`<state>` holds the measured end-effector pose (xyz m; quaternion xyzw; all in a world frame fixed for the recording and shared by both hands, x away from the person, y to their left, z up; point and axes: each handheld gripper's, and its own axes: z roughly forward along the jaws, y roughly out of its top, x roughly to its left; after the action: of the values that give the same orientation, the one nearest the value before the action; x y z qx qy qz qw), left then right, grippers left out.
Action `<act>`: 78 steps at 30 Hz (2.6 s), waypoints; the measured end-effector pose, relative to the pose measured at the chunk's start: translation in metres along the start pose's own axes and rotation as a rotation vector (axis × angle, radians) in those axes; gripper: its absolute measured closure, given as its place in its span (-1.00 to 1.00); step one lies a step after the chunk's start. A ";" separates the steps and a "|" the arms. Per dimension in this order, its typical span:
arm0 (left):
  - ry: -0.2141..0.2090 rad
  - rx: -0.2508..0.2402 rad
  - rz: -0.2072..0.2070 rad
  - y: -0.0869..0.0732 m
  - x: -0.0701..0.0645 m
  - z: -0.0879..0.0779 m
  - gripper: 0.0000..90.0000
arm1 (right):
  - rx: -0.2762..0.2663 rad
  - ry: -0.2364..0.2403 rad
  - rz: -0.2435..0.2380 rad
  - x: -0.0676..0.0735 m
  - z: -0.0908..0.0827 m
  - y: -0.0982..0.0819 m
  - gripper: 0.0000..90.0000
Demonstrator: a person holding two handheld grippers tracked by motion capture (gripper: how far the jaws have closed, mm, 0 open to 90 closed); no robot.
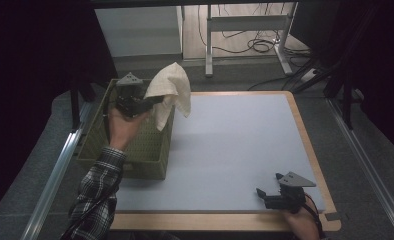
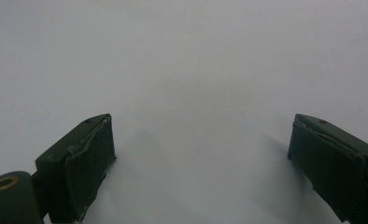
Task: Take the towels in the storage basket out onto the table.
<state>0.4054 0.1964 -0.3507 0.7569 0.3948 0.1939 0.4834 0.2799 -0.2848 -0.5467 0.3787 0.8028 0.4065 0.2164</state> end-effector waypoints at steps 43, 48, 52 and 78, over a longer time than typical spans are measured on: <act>-0.242 0.026 0.087 -0.034 -0.127 0.098 0.80 | 0.000 0.001 0.000 0.000 0.000 0.000 -0.84; -0.245 0.039 0.085 -0.046 -0.133 0.105 0.80 | 0.001 0.001 0.000 0.000 0.000 0.000 -0.84; -0.224 0.051 0.084 -0.058 -0.136 0.112 0.79 | 0.001 0.001 -0.001 0.000 0.000 0.000 -0.84; -0.091 0.182 0.038 -0.124 -0.128 0.152 0.25 | 0.009 -0.005 -0.004 0.001 0.000 0.001 -0.84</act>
<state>0.3786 0.0352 -0.5189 0.8132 0.3739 0.1317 0.4262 0.2798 -0.2841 -0.5458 0.3792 0.8049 0.4013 0.2174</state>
